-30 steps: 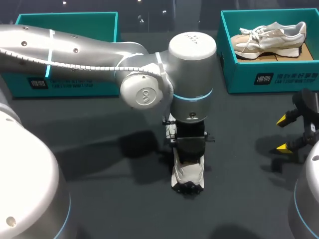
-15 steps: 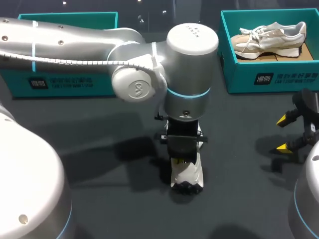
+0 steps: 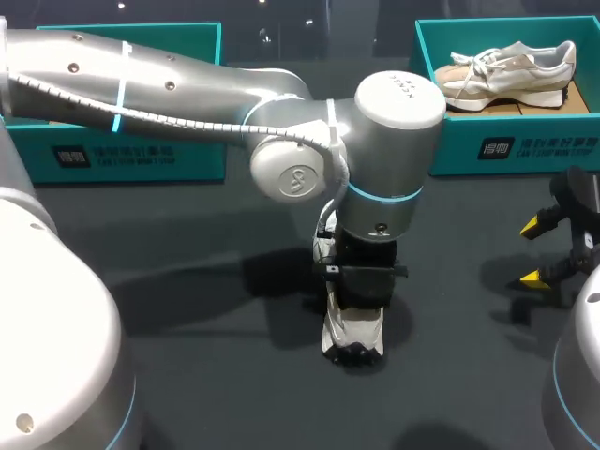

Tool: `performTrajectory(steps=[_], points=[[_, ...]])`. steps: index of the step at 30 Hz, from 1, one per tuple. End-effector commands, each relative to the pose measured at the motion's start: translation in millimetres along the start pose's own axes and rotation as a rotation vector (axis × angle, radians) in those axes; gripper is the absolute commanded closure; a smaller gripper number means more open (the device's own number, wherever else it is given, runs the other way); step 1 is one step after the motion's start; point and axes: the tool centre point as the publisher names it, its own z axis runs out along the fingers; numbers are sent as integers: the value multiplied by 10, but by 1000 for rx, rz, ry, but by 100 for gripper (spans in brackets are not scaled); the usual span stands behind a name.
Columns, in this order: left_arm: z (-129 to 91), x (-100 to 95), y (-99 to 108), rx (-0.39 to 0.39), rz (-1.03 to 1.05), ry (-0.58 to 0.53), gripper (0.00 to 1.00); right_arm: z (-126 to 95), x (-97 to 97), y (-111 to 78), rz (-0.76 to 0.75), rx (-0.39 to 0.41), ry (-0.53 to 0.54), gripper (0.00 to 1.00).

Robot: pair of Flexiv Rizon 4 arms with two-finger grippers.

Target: Take the shoe out of the shoebox, open the shoe tongue, remove and reinsert the insole, then place the shoe into the shoebox

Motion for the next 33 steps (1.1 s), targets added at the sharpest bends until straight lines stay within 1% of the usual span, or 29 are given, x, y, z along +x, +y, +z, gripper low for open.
performTrajectory(steps=[1,3,4,7,8,9,11,14,16,19,23,27,31,33], points=[[-119,58,-38,7,-2,-101,100,-6,22,-3,0,2,-4,0],[-225,38,-83,25,3,-132,100,-6,22,-3,0,2,-4,0],[-266,30,-111,46,9,-150,100,-6,22,-3,0,2,-4,0],[-288,-8,-187,91,31,-160,100,-6,22,-3,0,2,-4,0],[-253,-28,-205,104,38,-154,100,-6,22,-3,0,2,-4,0],[-193,-49,-209,100,38,-137,100,-6,22,-3,0,2,-4,0],[-58,-91,-195,133,34,-126,100,-6,22,-3,0,2,-4,0],[144,-146,-179,142,25,-113,100,-6,22,-3,0,2,-4,0],[219,-152,-167,126,18,-107,100,-6,22,-3,0,2,-4,0],[241,-117,-99,91,-4,-94,100,-6,22,-3,0,2,-4,0],[116,-17,-11,19,-16,-89,100,-6,22,-3,0,2,-4,0],[-137,86,55,-45,-26,-115,100,-6,22,-3,0,2,-4,0],[-364,150,94,-75,-25,-137,100,-6,22,-3,0,2,-4,0],[-432,158,125,-102,-35,-145,100,-6,22,-3,0,2,-4,0]])
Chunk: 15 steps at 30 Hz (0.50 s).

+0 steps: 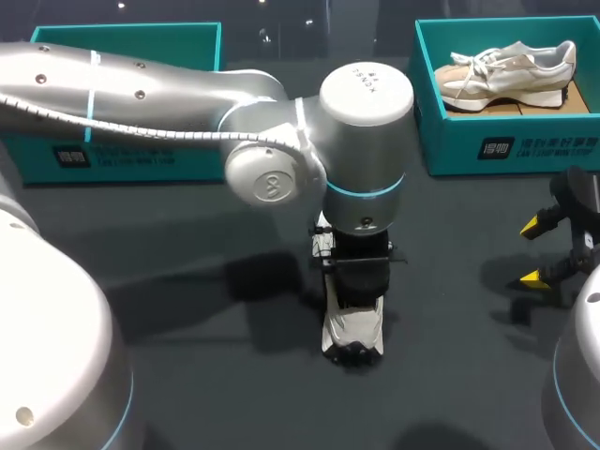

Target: Take the shoe out of the shoebox, open the shoe tongue, remove and reinsert the insole, then place the shoe into the shoebox

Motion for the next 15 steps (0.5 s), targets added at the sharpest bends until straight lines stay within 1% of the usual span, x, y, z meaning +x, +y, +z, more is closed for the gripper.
performTrajectory(steps=[1,3,8,13,14,15], points=[[-287,148,22,-51,-8,-20,100,-5,23,-2,0,2,-4,0],[-322,127,39,-83,-11,-10,100,-5,23,-2,0,2,-4,0],[-335,71,68,-107,-12,-2,100,-5,23,-2,0,2,-4,0],[-332,18,27,-148,-5,11,100,-5,23,-2,0,2,-4,0],[-324,9,30,-151,-6,13,97,-5,23,-2,0,2,-4,0],[-311,4,42,-156,-9,15,88,-5,23,-2,0,2,-4,0]])
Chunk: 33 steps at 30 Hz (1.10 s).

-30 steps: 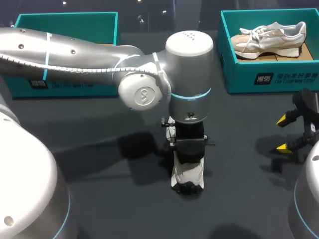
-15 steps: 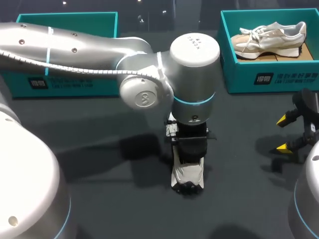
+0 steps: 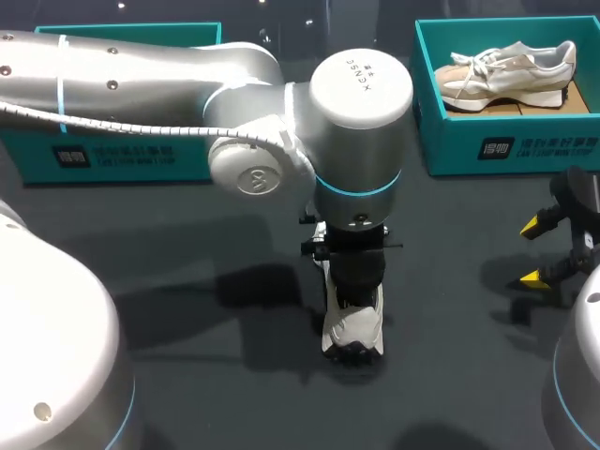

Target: Take the shoe out of the shoebox, open the shoe tongue, remove and reinsert the insole, then place the shoe into the shoebox

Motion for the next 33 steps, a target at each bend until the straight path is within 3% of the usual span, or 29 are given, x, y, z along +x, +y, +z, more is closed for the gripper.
performTrajectory(steps=[1,2,11,14,18,33], points=[[49,-77,-16,-20,-7,16,78,-5,22,-3,0,2,-4,0],[62,-82,-1,-19,-9,16,72,-5,22,-3,0,2,-4,0],[132,-41,103,-6,-20,32,48,-5,22,-3,0,2,-4,0],[141,-24,158,17,-30,35,24,-5,22,-3,0,2,-4,0],[132,-20,214,36,-30,34,2,-5,22,-3,0,2,-4,0],[19,-31,373,72,-9,5,0,-5,22,-3,0,2,-4,0]])
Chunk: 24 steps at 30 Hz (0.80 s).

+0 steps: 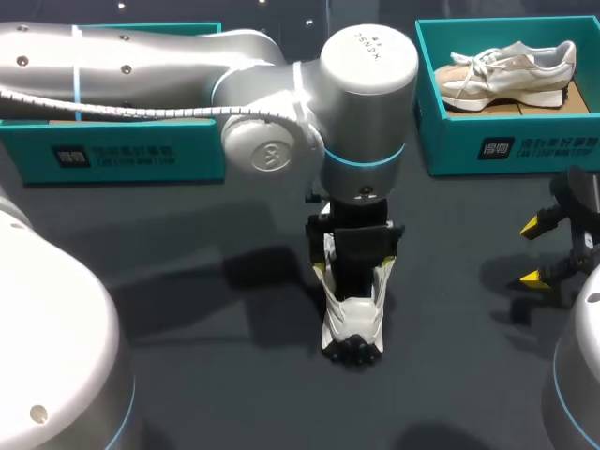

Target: Take the shoe out of the shoebox, open the shoe tongue, remove and reinsert the insole, then place the shoe into the shoebox

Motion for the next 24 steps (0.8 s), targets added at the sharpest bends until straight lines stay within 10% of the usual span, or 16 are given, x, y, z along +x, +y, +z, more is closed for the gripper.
performTrajectory(steps=[1,16,24], points=[[-46,41,91,13,6,-14,2,-5,23,-2,0,2,-4,0],[-371,87,414,-18,-13,-43,12,-5,23,-2,0,2,-4,0],[-656,117,562,2,-29,-89,51,-5,23,-2,0,2,-4,0]])
